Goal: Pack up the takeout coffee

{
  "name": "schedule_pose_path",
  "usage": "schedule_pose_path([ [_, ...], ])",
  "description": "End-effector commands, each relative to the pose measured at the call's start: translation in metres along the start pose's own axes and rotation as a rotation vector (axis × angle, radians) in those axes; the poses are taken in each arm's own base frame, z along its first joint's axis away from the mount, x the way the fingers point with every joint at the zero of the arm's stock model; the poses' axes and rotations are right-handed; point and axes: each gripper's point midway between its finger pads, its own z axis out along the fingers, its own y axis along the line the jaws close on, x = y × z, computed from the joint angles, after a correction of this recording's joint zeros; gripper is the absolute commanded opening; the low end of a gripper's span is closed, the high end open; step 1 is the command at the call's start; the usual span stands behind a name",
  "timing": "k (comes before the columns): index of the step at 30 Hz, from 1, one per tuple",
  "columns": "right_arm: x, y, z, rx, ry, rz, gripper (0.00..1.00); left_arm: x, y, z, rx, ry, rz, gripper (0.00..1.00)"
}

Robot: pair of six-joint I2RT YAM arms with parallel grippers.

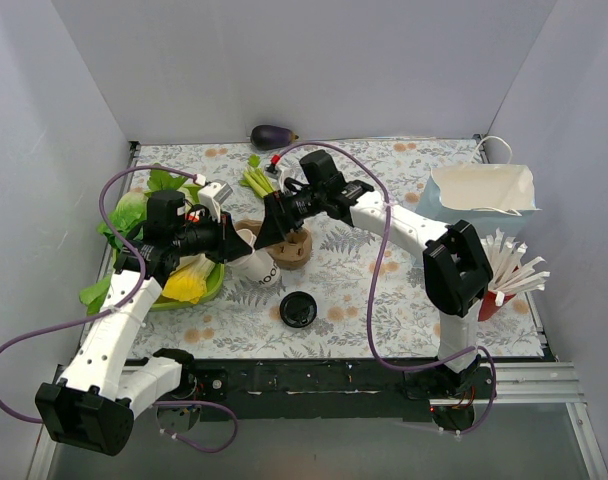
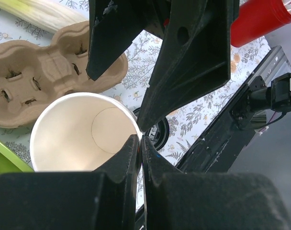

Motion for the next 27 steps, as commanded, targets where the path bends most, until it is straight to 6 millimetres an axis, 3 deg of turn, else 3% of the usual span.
schedule_pose_path([
  [1, -0.001, -0.007, 0.012, 0.069, 0.009, -0.051, 0.98, -0.01, -0.013, -0.001, 0.055, -0.033, -0.014, 0.0],
  [6, 0.04, -0.015, 0.025, 0.161, 0.107, -0.031, 0.98, -0.018, -0.008, -0.005, 0.005, -0.076, 0.003, 0.0],
  [10, 0.054, -0.032, 0.02, 0.25, 0.141, -0.024, 0.98, -0.022, -0.007, -0.008, -0.014, -0.089, 0.019, 0.0],
  [21, 0.076, -0.052, 0.016, 0.305, 0.18, 0.005, 0.98, -0.032, -0.009, -0.02, -0.059, -0.114, 0.043, 0.0],
  [25, 0.072, -0.057, 0.014, 0.309, 0.169, 0.014, 0.98, -0.034, -0.012, -0.024, -0.061, -0.114, 0.048, 0.0],
  [27, 0.061, -0.052, 0.012, 0.287, 0.136, -0.004, 0.98, -0.032, -0.01, -0.024, -0.069, -0.104, 0.054, 0.0],
])
